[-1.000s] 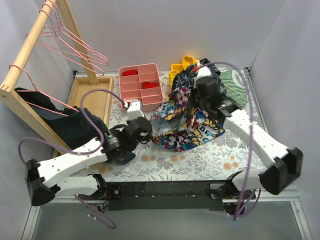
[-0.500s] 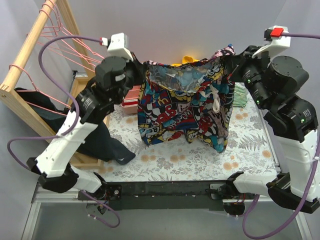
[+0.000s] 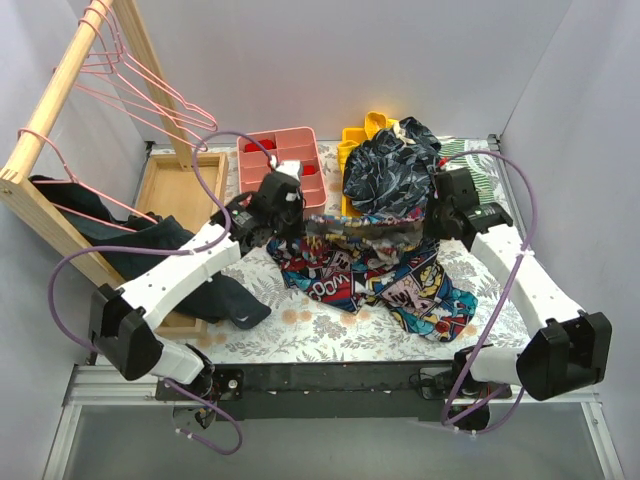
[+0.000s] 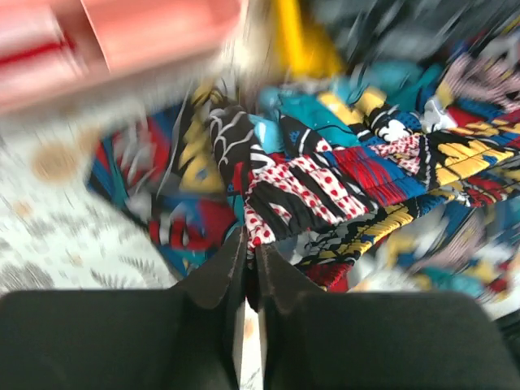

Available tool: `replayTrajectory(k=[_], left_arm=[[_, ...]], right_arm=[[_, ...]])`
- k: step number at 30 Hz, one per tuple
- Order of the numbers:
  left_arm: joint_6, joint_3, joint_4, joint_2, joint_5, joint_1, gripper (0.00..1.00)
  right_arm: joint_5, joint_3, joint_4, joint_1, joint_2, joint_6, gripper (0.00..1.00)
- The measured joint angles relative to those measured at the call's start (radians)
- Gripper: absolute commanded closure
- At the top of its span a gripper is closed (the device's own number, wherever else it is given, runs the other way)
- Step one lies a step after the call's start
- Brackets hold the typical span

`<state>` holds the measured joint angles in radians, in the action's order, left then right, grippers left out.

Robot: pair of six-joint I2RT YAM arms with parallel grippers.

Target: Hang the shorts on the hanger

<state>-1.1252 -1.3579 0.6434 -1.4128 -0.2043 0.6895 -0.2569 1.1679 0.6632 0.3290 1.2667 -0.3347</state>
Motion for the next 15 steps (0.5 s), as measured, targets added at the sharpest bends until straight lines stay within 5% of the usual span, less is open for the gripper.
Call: replayTrajectory(k=[1, 3, 8, 15], left_arm=[[-0.005, 0.053, -0.003, -0.004, 0.017, 0.003, 0.64], [-0.007, 0.129, 0.000, -0.006, 0.042, 0.007, 0.56], [-0.006, 0.122, -0.010, 0.046, 0.076, 0.006, 0.37], [-0.004, -0.248, 0.026, 0.090, 0.037, 0.008, 0.29]], right_arm=[[0.027, -0.031, 0.000, -0.006, 0.002, -0.008, 0.50], [0.101, -0.085, -0.016, -0.008, -0.009, -0.018, 0.36], [0.197, -0.102, -0.079, -0.002, -0.093, -0.029, 0.29], [0.284, -0.093, -0.122, -0.002, -0.168, -0.029, 0.28]])
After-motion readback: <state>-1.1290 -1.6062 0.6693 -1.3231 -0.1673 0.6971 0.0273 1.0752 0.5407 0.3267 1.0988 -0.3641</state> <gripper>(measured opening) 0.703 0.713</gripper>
